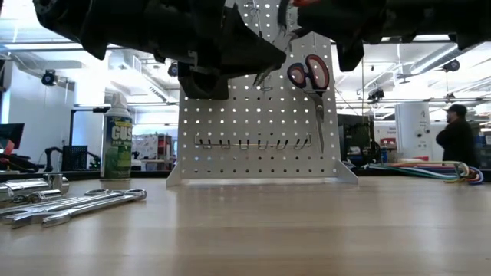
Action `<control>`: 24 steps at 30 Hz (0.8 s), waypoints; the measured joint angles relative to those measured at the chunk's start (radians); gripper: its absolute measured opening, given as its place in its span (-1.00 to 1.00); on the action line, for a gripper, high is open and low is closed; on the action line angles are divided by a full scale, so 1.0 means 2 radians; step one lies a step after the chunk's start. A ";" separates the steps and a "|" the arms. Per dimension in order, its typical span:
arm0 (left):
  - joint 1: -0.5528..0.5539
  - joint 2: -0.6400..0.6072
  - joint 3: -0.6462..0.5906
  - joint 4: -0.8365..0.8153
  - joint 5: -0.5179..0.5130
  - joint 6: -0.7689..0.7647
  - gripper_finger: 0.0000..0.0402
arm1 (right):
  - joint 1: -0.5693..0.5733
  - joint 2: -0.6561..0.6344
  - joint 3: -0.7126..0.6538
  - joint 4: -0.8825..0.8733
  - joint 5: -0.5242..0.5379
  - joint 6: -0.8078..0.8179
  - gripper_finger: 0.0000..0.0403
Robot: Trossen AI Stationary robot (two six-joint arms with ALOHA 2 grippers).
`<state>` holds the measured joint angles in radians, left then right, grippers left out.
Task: Hang tools onto peg board
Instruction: Hang the black pliers on the pegboard
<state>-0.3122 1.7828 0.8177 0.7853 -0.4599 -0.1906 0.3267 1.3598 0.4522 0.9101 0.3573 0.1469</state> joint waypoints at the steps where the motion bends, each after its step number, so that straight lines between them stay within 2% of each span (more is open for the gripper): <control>1: 0.000 -0.001 0.000 0.000 0.000 0.000 -0.64 | 0.000 0.000 0.000 -0.001 0.000 -0.001 -0.92; 12: 0.000 -0.016 0.000 -0.027 -0.002 -0.010 -0.42 | -0.009 -0.033 0.000 -0.037 0.007 -0.024 -0.92; 18: -0.003 -0.050 0.000 -0.110 0.002 -0.029 -0.39 | -0.022 -0.097 0.000 -0.110 0.027 -0.046 -0.92; 24: -0.009 -0.074 -0.001 -0.149 0.001 -0.039 -0.38 | -0.031 -0.186 0.000 -0.213 0.085 -0.098 -0.92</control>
<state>-0.3292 1.6351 0.8155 0.4875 -0.4580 -0.2686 0.2642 0.9881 0.4522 0.4842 0.5264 -0.0499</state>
